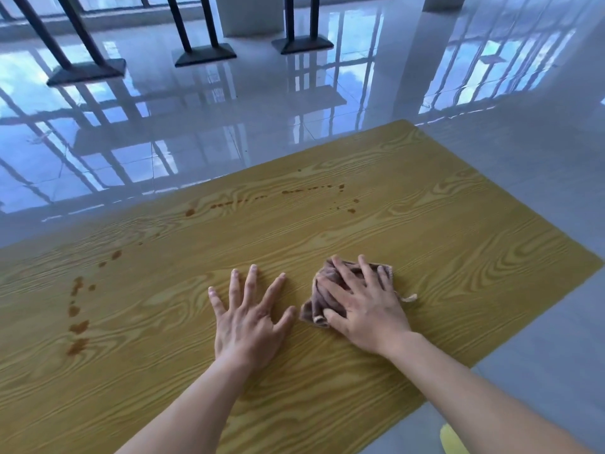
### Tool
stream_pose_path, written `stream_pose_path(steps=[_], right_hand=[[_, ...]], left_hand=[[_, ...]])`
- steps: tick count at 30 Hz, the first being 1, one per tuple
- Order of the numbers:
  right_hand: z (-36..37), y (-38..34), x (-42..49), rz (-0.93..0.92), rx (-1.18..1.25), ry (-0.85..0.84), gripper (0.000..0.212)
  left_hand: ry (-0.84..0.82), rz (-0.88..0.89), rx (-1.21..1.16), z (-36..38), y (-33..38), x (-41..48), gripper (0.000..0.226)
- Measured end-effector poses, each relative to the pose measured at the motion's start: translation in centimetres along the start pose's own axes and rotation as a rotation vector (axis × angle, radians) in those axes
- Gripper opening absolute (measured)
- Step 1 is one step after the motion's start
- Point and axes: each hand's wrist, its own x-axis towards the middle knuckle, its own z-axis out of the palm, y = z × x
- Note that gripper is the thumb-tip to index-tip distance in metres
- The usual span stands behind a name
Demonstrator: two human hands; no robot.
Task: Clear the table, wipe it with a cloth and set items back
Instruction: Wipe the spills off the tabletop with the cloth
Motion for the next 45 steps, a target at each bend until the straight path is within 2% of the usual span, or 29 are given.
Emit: stream_pose_path(steps=[2, 5, 7, 10, 12, 16, 18, 20, 22, 25, 27, 30, 33, 35, 37, 40, 42, 45], right_hand=[[-0.4, 2.9, 0.7, 0.081, -0.004, -0.013, 0.069], [-1.2, 6.8, 4.1, 0.406, 0.048, -0.056, 0.069], [-1.6, 7.2, 6.9, 0.552, 0.100, -0.074, 0.072], [-2.3, 6.1, 10.5, 0.622, 0.147, -0.077, 0.074], [-2.7, 5.6, 11.6, 0.551, 0.136, -0.052, 0.071], [-1.7, 5.0, 7.9, 0.175, 0.028, 0.003, 0.064], [-1.8, 6.3, 5.7, 0.090, -0.013, -0.032, 0.065], [-2.4, 9.2, 6.6, 0.164, -0.007, -0.065, 0.067], [-3.4, 10.9, 10.0, 0.315, 0.060, -0.086, 0.069], [-3.8, 10.0, 14.6, 0.438, 0.181, -0.084, 0.075], [-3.4, 8.0, 13.9, 0.342, 0.125, -0.056, 0.079], [-1.5, 6.4, 7.7, 0.087, 0.043, 0.036, 0.068], [-1.3, 9.9, 4.6, 0.002, -0.027, -0.006, 0.067], [-1.9, 13.1, 6.7, 0.117, -0.054, -0.012, 0.069], [-3.0, 14.5, 11.1, 0.286, 0.037, -0.052, 0.068], [-4.1, 11.9, 15.8, 0.368, 0.130, -0.077, 0.068], [-3.8, 8.3, 14.7, 0.222, 0.068, -0.045, 0.067], [-2.5, 5.6, 9.0, -0.149, 0.028, 0.000, 0.067]], left_hand=[[-0.020, -0.004, -0.006, -0.1, 0.1, 0.3, 0.069], [0.040, 0.018, -0.023, -0.3, 0.5, 3.0, 0.065], [0.058, 0.022, -0.047, -0.6, 0.9, 6.0, 0.066], [0.011, 0.044, -0.035, -0.8, 1.4, 9.3, 0.069], [0.011, 0.057, 0.002, -0.7, 1.5, 9.6, 0.070], [0.018, 0.050, 0.012, -0.8, 1.3, 9.5, 0.071], [0.007, 0.040, 0.015, -1.0, 1.5, 9.5, 0.071], [0.001, 0.032, 0.012, -1.3, 1.5, 9.4, 0.071], [0.005, 0.023, 0.007, -1.3, 1.5, 9.4, 0.071], [0.019, 0.003, -0.010, -1.4, 1.5, 9.4, 0.069], [0.026, -0.009, -0.013, -1.3, 1.4, 9.4, 0.066], [0.051, -0.024, -0.024, -1.2, 1.6, 9.2, 0.063], [0.045, -0.058, -0.008, -1.2, 1.7, 9.3, 0.064], [0.051, -0.087, 0.002, -1.1, 1.8, 9.3, 0.064], [0.065, -0.102, -0.007, -1.0, 1.9, 9.3, 0.064], [0.062, -0.103, 0.003, -0.8, 1.8, 9.3, 0.064], [0.052, -0.104, 0.014, -0.7, 1.7, 9.4, 0.064], [0.047, -0.106, 0.016, -0.6, 1.7, 9.5, 0.064]])
